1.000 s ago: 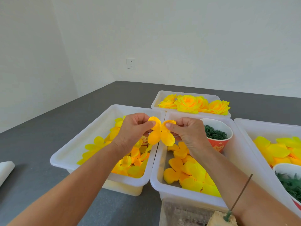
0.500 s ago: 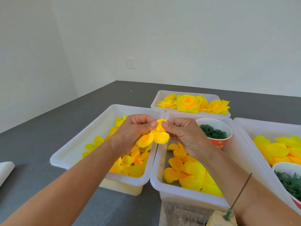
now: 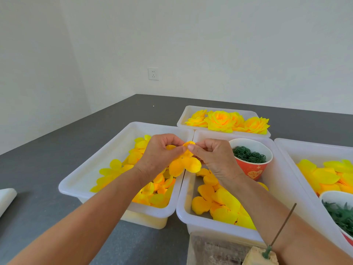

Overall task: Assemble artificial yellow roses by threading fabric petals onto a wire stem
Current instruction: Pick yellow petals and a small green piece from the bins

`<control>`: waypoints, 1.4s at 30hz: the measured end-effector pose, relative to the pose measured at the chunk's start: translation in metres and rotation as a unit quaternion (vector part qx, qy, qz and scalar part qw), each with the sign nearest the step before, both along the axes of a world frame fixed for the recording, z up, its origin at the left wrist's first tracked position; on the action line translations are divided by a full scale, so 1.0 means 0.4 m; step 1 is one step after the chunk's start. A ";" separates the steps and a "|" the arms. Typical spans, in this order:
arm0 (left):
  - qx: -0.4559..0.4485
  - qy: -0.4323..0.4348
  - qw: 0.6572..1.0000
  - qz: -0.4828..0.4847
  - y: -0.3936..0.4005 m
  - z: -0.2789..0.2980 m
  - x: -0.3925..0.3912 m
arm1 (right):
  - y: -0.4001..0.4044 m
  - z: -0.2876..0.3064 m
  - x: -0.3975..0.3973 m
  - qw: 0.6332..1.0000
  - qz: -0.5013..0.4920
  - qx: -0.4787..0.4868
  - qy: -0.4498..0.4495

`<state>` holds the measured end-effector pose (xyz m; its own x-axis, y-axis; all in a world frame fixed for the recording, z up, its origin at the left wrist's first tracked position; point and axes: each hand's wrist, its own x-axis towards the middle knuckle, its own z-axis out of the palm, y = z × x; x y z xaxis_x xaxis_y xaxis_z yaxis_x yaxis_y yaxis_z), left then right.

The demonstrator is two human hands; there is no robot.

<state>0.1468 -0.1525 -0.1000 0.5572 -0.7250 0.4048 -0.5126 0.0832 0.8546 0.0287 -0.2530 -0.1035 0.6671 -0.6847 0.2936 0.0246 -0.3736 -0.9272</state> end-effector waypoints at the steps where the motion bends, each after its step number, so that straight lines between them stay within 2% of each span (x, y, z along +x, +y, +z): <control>1: -0.006 -0.007 1.000 0.030 -0.001 0.000 0.002 | 0.002 0.001 0.000 1.000 0.008 0.022 0.007; 4: -0.032 0.025 0.996 0.082 -0.001 0.002 0.016 | -0.002 0.004 -0.003 0.998 0.021 0.049 0.036; 7: -0.027 0.067 0.997 0.036 -0.002 0.003 0.013 | -0.003 0.005 -0.006 0.997 0.033 0.063 0.038; 10: -0.002 0.046 0.999 -0.018 -0.003 -0.006 0.011 | 0.000 0.007 -0.008 0.998 0.046 0.027 0.039; 13: 0.008 0.063 0.997 -0.031 -0.001 -0.013 0.019 | 0.001 0.012 -0.009 0.992 0.069 0.101 0.027; 16: -0.005 0.148 0.986 -0.073 0.001 -0.012 0.023 | 0.006 0.016 -0.007 0.980 0.075 0.174 0.062; 18: -0.023 0.243 0.963 -0.113 0.002 -0.005 0.028 | 0.013 0.018 0.000 0.973 0.086 0.212 0.034; 20: -0.020 0.282 0.951 -0.125 0.000 0.001 0.027 | 0.017 0.015 0.005 0.972 0.080 0.222 -0.001; 24: -0.014 0.148 0.989 -0.025 0.001 -0.001 0.017 | 0.020 0.007 0.008 0.982 0.057 0.180 -0.003; 27: -0.036 0.165 0.986 -0.016 0.007 0.002 0.011 | 0.021 0.006 0.010 0.986 0.064 0.153 0.017; 32: -0.004 0.189 0.982 -0.016 0.003 0.013 0.007 | 0.020 0.004 0.006 0.990 0.050 0.130 -0.013; 36: 0.017 0.289 0.951 -0.106 0.008 0.019 0.028 | 0.020 0.011 0.003 0.985 0.118 0.121 -0.033; 38: 0.020 0.304 0.943 -0.134 0.007 0.016 0.029 | 0.017 0.011 0.002 0.985 0.103 0.126 -0.048; 40: 0.014 0.270 0.955 -0.125 0.007 0.007 0.022 | 0.011 0.012 0.000 0.992 0.061 0.100 -0.050; 42: 0.011 0.172 0.981 -0.093 0.003 -0.001 0.010 | 0.000 0.009 -0.008 0.999 0.018 0.032 -0.038</control>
